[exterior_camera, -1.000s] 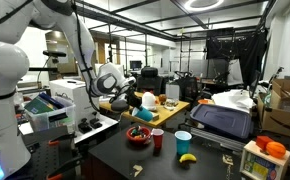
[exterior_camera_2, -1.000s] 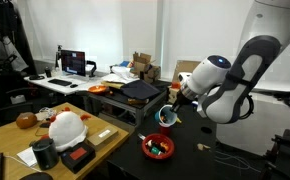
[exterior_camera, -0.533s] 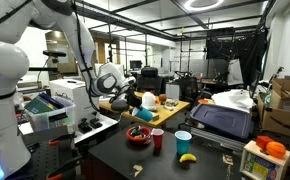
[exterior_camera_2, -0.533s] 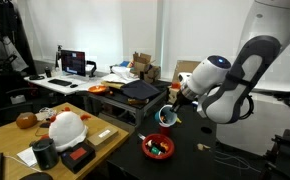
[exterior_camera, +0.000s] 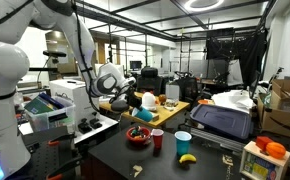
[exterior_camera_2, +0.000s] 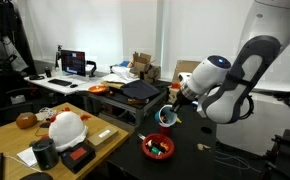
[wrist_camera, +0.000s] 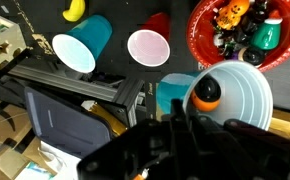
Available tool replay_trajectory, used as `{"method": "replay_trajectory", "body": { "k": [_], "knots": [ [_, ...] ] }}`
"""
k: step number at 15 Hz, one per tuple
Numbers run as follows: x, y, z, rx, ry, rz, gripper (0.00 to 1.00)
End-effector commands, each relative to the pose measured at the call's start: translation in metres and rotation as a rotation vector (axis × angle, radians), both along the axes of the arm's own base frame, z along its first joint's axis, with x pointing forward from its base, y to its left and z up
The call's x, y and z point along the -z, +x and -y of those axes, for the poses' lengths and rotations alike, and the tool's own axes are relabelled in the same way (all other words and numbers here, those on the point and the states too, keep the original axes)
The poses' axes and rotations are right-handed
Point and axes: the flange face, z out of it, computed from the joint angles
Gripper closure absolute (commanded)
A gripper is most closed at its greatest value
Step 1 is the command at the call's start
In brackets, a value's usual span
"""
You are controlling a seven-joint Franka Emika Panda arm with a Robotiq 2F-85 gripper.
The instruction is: Pour the contents of the blue cup on the left into the red plate
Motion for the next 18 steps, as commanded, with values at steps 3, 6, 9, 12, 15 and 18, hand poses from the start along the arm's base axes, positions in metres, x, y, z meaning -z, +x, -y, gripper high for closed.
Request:
{"method": "replay_trajectory", "body": {
  "k": [3, 6, 9, 12, 15, 18],
  "knots": [
    [0.0, 0.0, 0.0, 0.0, 0.001, -0.001, 0.95],
    [0.0, 0.0, 0.0, 0.0, 0.001, -0.001, 0.99],
    [-0.003, 0.006, 0.002, 0.008, -0.03, 0.024, 0.99],
    [-0.009, 0.015, -0.008, 0.021, -0.058, 0.078, 0.99],
    [-0.003, 0.02, -0.034, 0.005, -0.08, 0.118, 0.99],
    [0.021, 0.018, -0.062, -0.033, -0.1, 0.123, 0.99]
  ]
}}
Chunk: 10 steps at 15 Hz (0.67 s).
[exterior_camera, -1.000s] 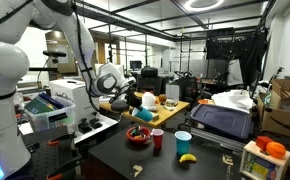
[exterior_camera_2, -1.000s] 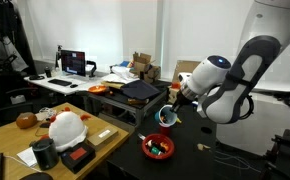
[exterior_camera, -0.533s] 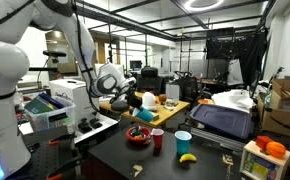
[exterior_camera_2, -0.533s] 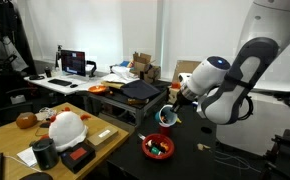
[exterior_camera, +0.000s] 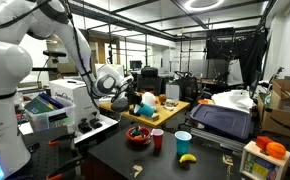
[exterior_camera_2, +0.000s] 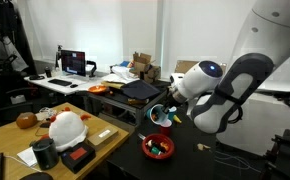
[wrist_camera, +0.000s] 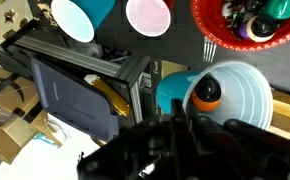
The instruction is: Pour the contents of the blue cup on the left into the red plate
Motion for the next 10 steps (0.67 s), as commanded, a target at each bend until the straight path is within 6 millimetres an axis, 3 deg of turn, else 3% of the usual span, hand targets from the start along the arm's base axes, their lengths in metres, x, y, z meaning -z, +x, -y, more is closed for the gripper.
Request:
{"method": "replay_trajectory", "body": {
  "k": [1, 6, 10],
  "knots": [
    [0.029, 0.001, -0.027, -0.026, -0.043, 0.023, 0.99],
    [0.051, 0.007, -0.038, -0.018, -0.162, 0.147, 0.99],
    [0.067, 0.005, -0.02, 0.018, -0.217, 0.186, 0.99]
  ]
}}
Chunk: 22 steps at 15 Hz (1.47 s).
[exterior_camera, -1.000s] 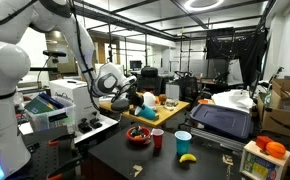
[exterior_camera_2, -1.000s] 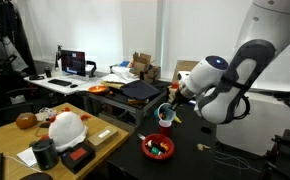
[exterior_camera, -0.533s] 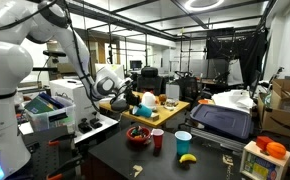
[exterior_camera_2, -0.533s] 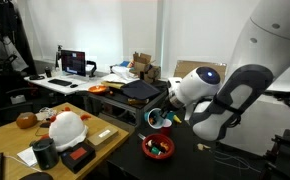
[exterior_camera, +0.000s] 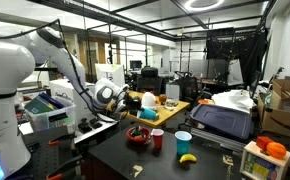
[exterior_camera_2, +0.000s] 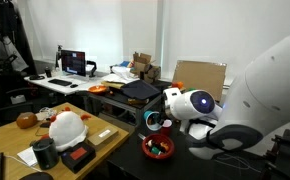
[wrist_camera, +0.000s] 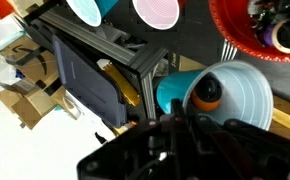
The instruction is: Pour the contents of the blue cup on the left into the red plate
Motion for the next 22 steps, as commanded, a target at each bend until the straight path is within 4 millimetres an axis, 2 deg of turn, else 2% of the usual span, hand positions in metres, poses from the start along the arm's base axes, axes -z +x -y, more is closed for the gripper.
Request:
{"method": "replay_trajectory", "body": {
  "k": [1, 6, 13, 15, 16, 19, 22],
  "knots": [
    [0.009, 0.002, 0.013, 0.027, -0.051, 0.053, 0.99],
    [0.025, 0.002, 0.028, 0.06, -0.082, 0.081, 0.99],
    [0.039, 0.009, 0.015, 0.055, -0.08, 0.118, 0.99],
    [0.039, 0.011, 0.009, 0.047, -0.082, 0.145, 0.99],
    [0.023, 0.006, 0.016, 0.046, -0.083, 0.154, 0.99],
    [0.015, 0.003, 0.016, 0.052, -0.083, 0.191, 0.99],
    [0.014, -0.001, 0.019, 0.058, -0.085, 0.206, 0.99]
  ]
}}
